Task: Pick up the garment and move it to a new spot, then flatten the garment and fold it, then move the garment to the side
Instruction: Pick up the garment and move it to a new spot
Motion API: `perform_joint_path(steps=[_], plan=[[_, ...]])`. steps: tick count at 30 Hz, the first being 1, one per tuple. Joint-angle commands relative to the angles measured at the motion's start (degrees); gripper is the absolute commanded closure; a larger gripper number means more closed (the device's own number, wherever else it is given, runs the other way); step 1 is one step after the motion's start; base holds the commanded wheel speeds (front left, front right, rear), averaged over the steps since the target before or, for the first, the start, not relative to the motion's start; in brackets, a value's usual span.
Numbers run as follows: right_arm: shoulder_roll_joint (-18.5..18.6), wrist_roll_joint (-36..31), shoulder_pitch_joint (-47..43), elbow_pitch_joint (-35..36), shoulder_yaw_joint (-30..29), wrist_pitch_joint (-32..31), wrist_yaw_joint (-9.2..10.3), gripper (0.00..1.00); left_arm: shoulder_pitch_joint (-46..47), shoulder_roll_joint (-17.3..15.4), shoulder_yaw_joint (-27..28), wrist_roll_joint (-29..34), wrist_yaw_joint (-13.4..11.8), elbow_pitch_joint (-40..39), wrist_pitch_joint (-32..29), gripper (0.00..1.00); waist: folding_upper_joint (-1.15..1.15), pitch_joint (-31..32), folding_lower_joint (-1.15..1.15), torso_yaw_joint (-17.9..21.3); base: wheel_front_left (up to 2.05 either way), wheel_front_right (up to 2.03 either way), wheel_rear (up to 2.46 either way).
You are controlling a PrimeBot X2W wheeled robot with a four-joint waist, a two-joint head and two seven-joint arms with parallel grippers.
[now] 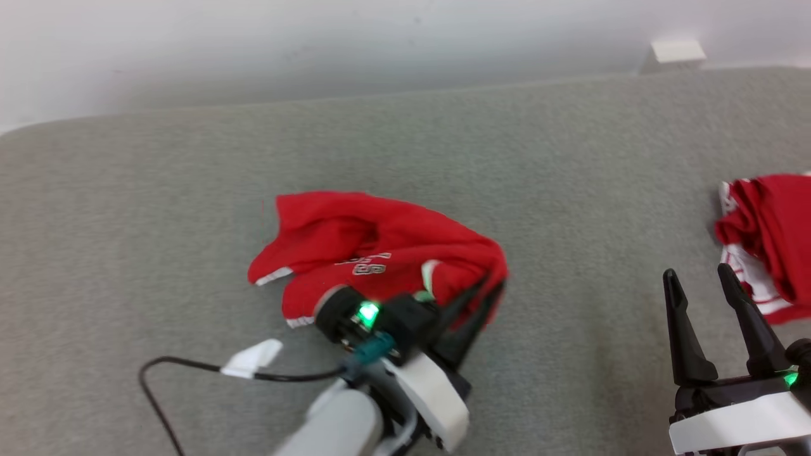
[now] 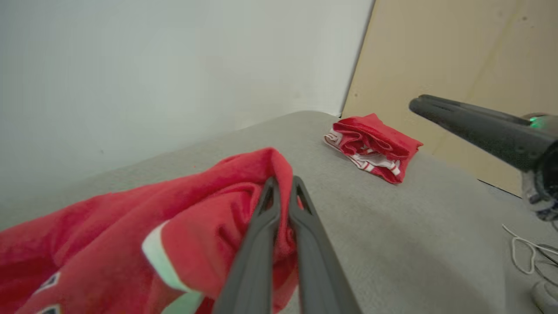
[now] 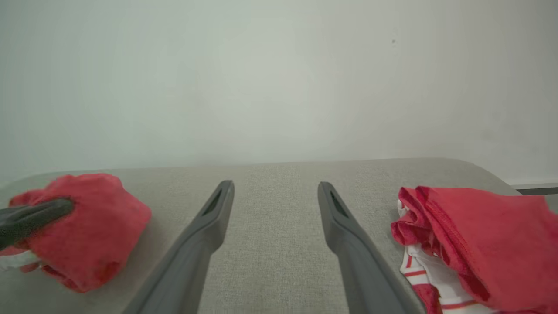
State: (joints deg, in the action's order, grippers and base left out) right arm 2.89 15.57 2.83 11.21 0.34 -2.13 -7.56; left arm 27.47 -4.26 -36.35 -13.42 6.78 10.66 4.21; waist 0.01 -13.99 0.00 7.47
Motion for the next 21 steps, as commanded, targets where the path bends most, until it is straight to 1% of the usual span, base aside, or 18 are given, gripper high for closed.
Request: perform_joint_path(steps=[1,5,6,7,8,10,16,21], plan=[[0.03,0.37,0.66,-0.15,-0.08,0.47,0.16,0.0,0.28,-0.15,-0.92,0.48,0.18,0.5,0.38,1.0,-0.01,-2.53,0.0,2.83,0.0,0.0,0.0],[0.03,0.64,0.77,-0.77,-0.35,1.48,0.16,0.0,-0.02,0.12,-5.56,-0.36,0.56,3.22,1.3,1.0,-0.01,-3.31,0.0,3.49,0.0,0.0,0.0],[0.03,0.7,0.71,-0.93,-0.5,1.77,0.16,0.0,0.02,-0.03,-6.18,-0.33,0.61,3.93,1.87,0.94,-0.01,-3.34,0.0,3.36,0.0,0.0,0.0],[0.03,0.68,0.67,-1.1,-0.72,1.81,0.16,0.0,0.13,-0.1,-6.65,-0.34,0.61,4.47,2.66,0.36,-0.01,-3.26,0.0,3.07,0.0,0.0,0.0],[0.02,0.62,0.65,-1.26,-0.85,1.83,0.16,0.0,0.31,-0.19,-6.96,-0.22,0.61,4.84,3.41,0.0,-0.01,-3.03,0.0,2.65,0.0,0.0,0.0],[0.02,0.13,0.7,-1.44,-1.02,1.79,0.16,0.0,0.52,-0.49,-7.21,-0.14,0.59,5.11,5.19,0.0,-0.01,-2.34,0.0,1.56,0.0,0.0,0.0],[0.03,-1.09,0.43,-0.98,-1.73,0.59,0.16,0.0,-0.91,-2.76,-3.72,-0.52,-2.34,1.28,8.83,0.0,-0.01,0.7,0.0,-2.83,0.0,0.0,0.0],[0.05,-1.58,-0.31,-0.22,-2.25,-0.79,0.16,0.0,-3.53,-6.85,2.95,-1.65,-7.52,-2.99,10.06,0.0,-0.01,2.95,0.0,-6.5,0.0,0.0,0.0]])
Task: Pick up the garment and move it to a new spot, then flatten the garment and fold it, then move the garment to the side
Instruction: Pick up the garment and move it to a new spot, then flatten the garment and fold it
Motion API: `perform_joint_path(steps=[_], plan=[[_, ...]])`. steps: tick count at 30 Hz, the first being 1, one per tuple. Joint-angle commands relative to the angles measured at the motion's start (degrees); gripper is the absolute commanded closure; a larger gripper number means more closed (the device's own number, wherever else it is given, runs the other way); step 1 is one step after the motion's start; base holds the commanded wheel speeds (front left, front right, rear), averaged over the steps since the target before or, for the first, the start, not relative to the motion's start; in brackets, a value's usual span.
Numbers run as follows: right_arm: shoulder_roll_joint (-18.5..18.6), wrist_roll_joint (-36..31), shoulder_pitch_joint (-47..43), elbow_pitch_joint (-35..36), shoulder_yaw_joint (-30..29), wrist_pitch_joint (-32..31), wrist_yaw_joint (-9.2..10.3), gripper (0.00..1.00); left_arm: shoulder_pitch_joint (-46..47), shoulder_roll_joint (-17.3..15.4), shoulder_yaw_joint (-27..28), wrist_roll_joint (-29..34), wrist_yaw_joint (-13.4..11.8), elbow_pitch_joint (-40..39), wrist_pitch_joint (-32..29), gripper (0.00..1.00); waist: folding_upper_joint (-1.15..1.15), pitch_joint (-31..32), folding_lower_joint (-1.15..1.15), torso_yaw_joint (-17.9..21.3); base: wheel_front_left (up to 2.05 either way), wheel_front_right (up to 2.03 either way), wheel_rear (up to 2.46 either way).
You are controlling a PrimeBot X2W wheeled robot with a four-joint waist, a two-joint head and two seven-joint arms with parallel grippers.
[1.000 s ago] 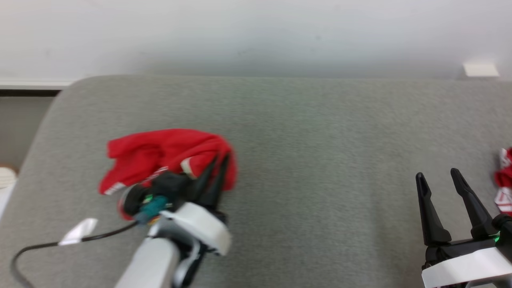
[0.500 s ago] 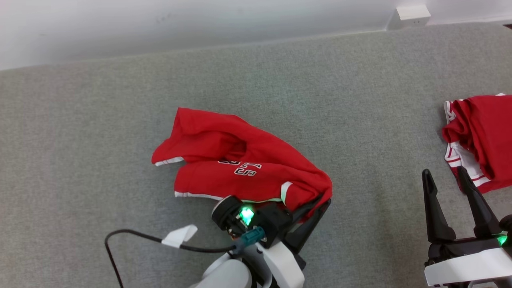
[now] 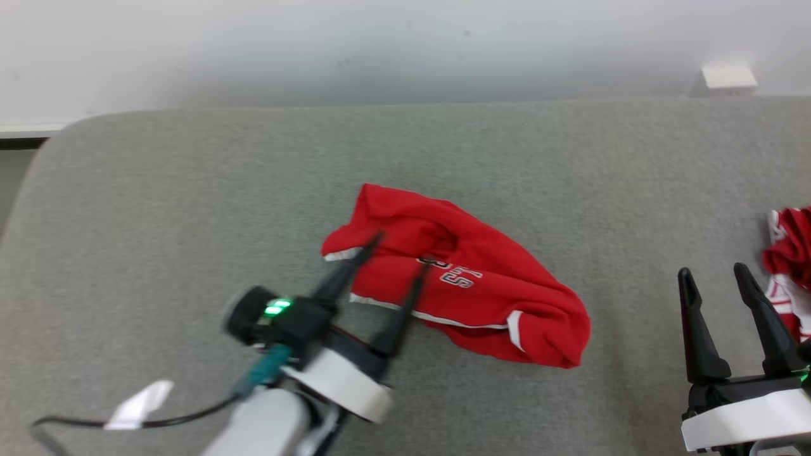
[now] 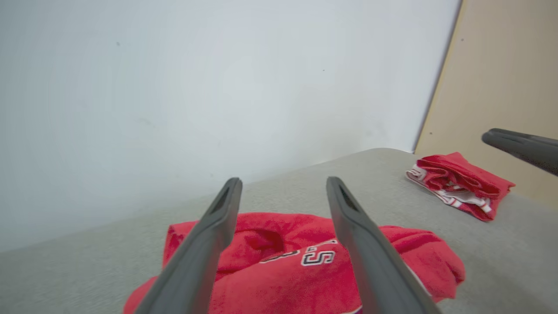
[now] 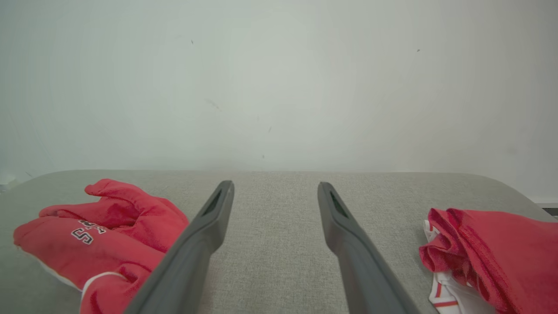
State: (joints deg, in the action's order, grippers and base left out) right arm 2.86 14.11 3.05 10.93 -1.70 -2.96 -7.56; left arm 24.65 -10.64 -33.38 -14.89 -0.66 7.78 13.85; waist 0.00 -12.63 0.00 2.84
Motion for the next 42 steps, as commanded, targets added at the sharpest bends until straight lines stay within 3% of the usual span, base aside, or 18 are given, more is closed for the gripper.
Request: perform_joint_path(steps=[1,7,11,19,42], plan=[[0.06,-0.34,-0.74,0.24,-0.3,-0.32,0.16,0.0,-1.29,-1.34,1.77,-0.46,-1.27,-0.65,0.45,0.0,0.0,1.98,0.0,-2.55,0.0,0.0,0.0],[0.07,-0.62,-2.3,1.06,-0.92,-1.81,0.16,0.0,-5.8,-5.86,10.93,-2.88,-6.78,-2.5,1.0,0.0,0.0,4.51,0.0,-6.08,0.0,0.0,0.0],[0.08,-0.5,-3.5,1.46,-1.69,-2.82,0.16,0.0,-9.45,-8.2,14.56,-4.09,-8.56,-3.33,1.19,0.0,0.0,5.89,0.0,-7.6,0.0,0.0,0.0],[0.07,-0.06,-6.33,1.83,-2.0,-4.54,0.16,0.0,-15.85,-11.28,15.5,-5.99,-8.65,-5.0,-1.11,0.0,0.0,8.8,0.0,-7.56,0.0,0.0,0.0],[0.07,1.22,-10.61,3.69,-2.51,-5.5,0.16,0.0,-20.07,-11.68,14.38,-6.26,-10.54,-7.72,-2.11,0.0,0.0,11.02,0.0,-6.2,0.0,0.0,0.0]])
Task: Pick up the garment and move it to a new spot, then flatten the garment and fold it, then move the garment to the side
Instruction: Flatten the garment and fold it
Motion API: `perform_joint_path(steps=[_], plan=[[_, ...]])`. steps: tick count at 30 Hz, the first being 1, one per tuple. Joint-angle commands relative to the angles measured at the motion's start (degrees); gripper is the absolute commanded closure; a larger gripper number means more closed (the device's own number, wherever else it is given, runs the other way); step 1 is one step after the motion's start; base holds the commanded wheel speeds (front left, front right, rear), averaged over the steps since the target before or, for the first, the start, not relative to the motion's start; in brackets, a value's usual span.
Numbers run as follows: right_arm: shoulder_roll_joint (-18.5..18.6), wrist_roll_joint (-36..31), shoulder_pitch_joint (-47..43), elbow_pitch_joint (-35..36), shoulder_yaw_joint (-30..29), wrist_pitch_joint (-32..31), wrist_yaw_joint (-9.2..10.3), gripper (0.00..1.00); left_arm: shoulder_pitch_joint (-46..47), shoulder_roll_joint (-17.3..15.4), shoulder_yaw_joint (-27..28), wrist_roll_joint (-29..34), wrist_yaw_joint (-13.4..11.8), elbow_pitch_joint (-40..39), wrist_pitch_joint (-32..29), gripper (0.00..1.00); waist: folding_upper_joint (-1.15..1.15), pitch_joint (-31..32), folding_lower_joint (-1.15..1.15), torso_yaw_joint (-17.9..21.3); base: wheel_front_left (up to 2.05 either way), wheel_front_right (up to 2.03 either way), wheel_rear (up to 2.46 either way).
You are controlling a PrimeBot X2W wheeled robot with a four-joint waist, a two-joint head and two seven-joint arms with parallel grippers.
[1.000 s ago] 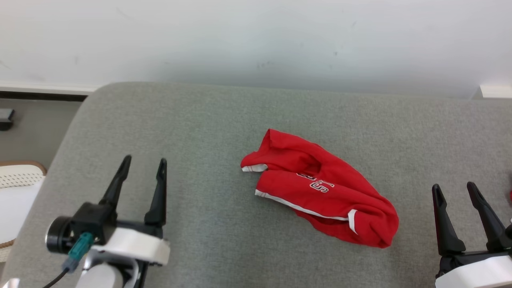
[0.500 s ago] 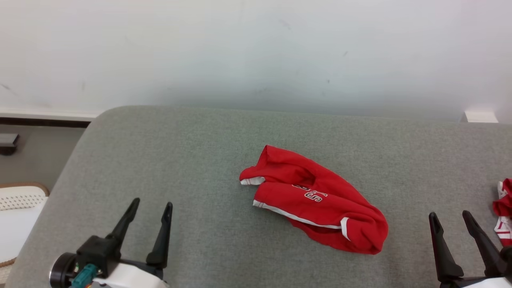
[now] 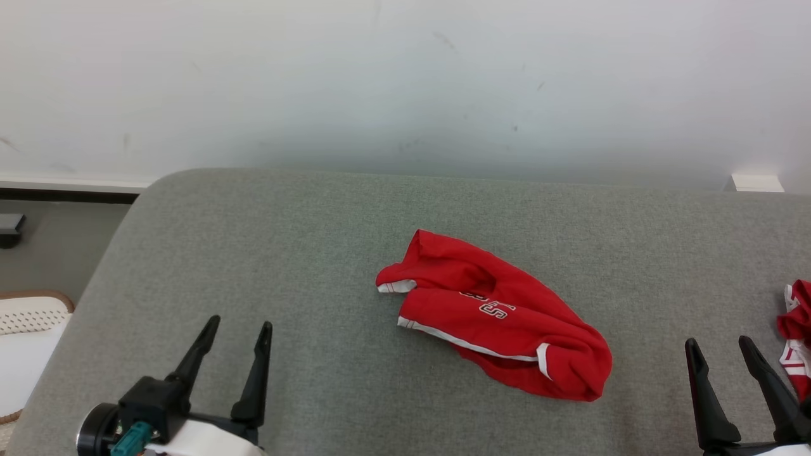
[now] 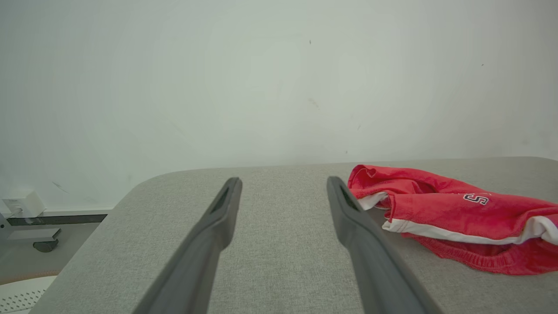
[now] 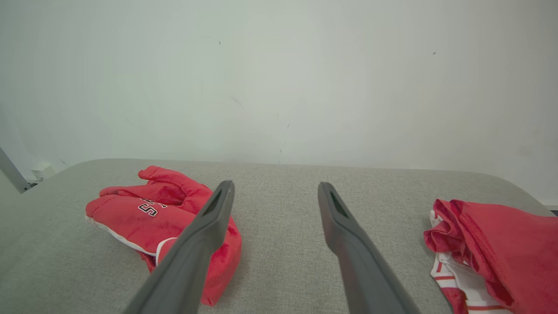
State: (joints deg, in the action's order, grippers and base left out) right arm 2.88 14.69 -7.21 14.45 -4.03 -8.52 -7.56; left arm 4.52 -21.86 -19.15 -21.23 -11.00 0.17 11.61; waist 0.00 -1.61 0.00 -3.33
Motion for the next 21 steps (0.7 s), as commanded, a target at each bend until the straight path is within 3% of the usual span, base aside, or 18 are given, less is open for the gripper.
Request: perform_joint_path(steps=[1,11,21], plan=[[0.05,0.69,-0.31,0.17,-0.2,0.05,0.16,0.0,0.14,-0.47,0.16,0.05,-0.15,-0.14,0.19,0.0,0.0,-0.02,0.0,-0.04,0.0,0.0,0.0],[0.04,-0.3,0.54,0.07,1.58,-0.84,0.16,0.0,1.39,-0.71,0.0,0.3,-0.5,-0.52,0.42,0.0,0.0,-0.91,0.0,-0.32,0.0,0.0,0.0],[0.08,-2.1,3.36,-8.49,16.06,-3.07,0.16,0.0,5.34,0.57,-0.79,0.47,0.32,0.26,1.09,0.0,0.0,-5.06,0.0,-2.92,0.0,0.0,0.0]])
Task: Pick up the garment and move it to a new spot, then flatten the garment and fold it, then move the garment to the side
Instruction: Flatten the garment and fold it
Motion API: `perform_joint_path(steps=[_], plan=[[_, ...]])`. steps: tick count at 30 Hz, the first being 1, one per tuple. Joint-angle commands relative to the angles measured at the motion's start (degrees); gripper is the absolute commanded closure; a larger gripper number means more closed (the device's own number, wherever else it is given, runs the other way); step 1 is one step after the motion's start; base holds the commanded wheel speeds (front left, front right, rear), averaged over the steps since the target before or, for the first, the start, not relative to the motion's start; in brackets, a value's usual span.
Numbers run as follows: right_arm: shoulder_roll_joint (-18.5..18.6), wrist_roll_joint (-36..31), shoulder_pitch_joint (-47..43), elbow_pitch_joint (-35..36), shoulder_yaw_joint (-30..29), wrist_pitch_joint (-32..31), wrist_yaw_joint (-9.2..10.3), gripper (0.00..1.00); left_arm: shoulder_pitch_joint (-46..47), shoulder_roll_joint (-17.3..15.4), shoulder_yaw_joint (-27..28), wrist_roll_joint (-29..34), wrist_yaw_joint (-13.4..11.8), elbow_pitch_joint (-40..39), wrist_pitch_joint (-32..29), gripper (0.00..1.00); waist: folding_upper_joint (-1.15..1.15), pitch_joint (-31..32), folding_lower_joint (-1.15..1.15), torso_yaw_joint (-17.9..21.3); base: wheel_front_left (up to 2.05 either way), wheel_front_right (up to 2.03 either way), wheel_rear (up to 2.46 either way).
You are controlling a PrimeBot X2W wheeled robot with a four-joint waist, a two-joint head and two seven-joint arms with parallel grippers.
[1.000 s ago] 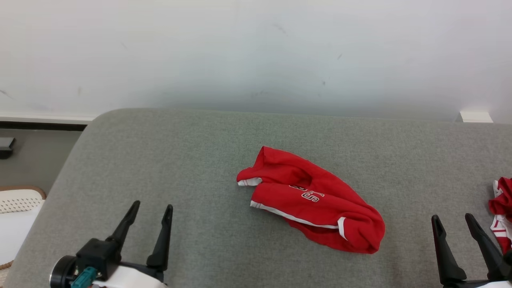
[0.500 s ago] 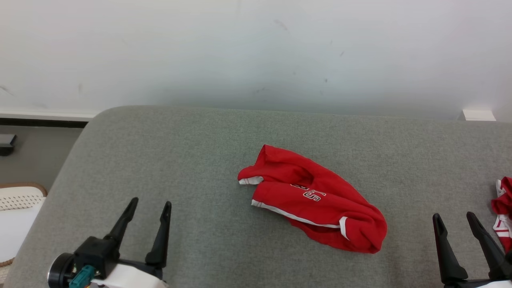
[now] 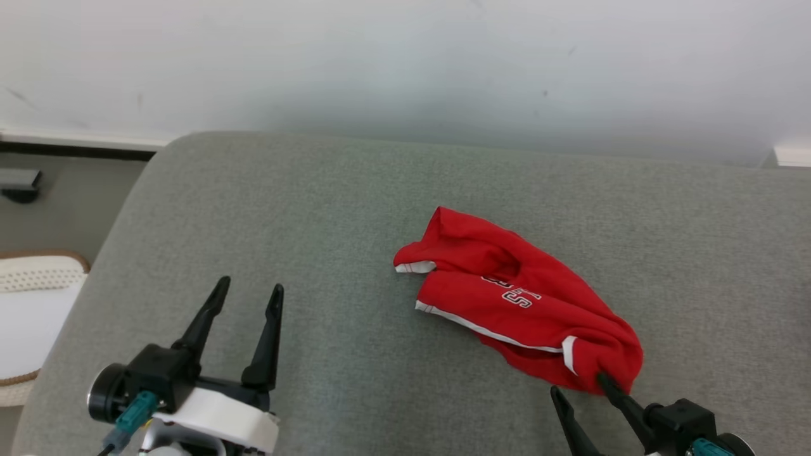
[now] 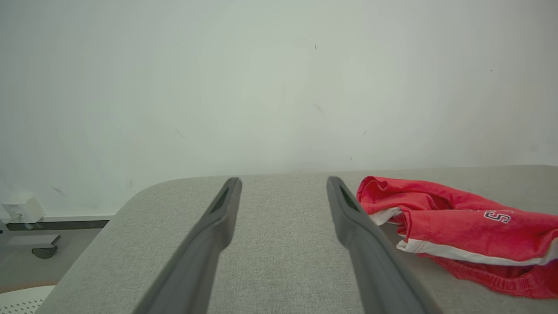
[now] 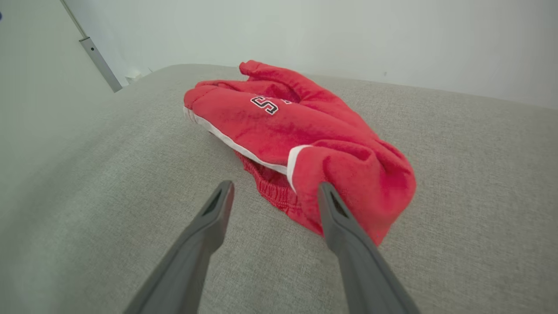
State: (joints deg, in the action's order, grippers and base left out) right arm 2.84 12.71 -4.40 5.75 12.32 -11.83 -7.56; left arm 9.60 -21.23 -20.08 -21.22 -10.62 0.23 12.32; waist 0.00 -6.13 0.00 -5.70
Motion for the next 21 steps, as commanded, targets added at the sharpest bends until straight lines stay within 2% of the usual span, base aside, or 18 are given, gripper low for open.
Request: perform_joint_path(steps=[1,10,12,13,14,21], plan=[[0.13,-0.51,0.88,-0.74,-0.01,0.35,0.16,0.0,0.58,0.08,0.07,0.43,0.11,0.41,0.5,0.0,0.0,-0.75,0.0,-0.85,0.0,0.0,0.0],[0.12,-3.2,4.28,-7.39,-1.76,2.35,0.16,0.0,2.29,0.37,0.21,0.38,0.47,1.89,1.6,0.0,0.0,-2.42,0.0,-1.62,0.0,0.0,0.0],[0.14,-3.75,5.16,-8.92,-2.8,2.99,0.16,0.56,2.5,0.45,0.19,0.39,0.48,2.08,1.65,0.0,0.0,-2.58,0.0,-1.59,0.0,0.0,0.0],[0.12,-3.88,5.62,-9.73,-3.11,3.43,0.16,0.71,2.59,0.52,0.16,0.39,0.5,2.16,1.7,0.0,0.0,-2.65,0.0,-1.57,0.0,0.0,0.0],[0.09,-3.72,6.05,-10.6,-3.39,3.68,0.16,1.0,2.68,0.54,0.19,0.38,0.56,2.26,1.77,0.0,0.0,-2.72,0.0,-1.53,0.0,0.0,0.0],[0.11,-2.88,8.06,-14.43,-4.24,5.51,0.16,1.0,3.1,0.61,0.19,0.26,0.77,2.72,2.07,0.0,0.0,-2.87,0.0,-1.31,0.0,0.0,0.0]])
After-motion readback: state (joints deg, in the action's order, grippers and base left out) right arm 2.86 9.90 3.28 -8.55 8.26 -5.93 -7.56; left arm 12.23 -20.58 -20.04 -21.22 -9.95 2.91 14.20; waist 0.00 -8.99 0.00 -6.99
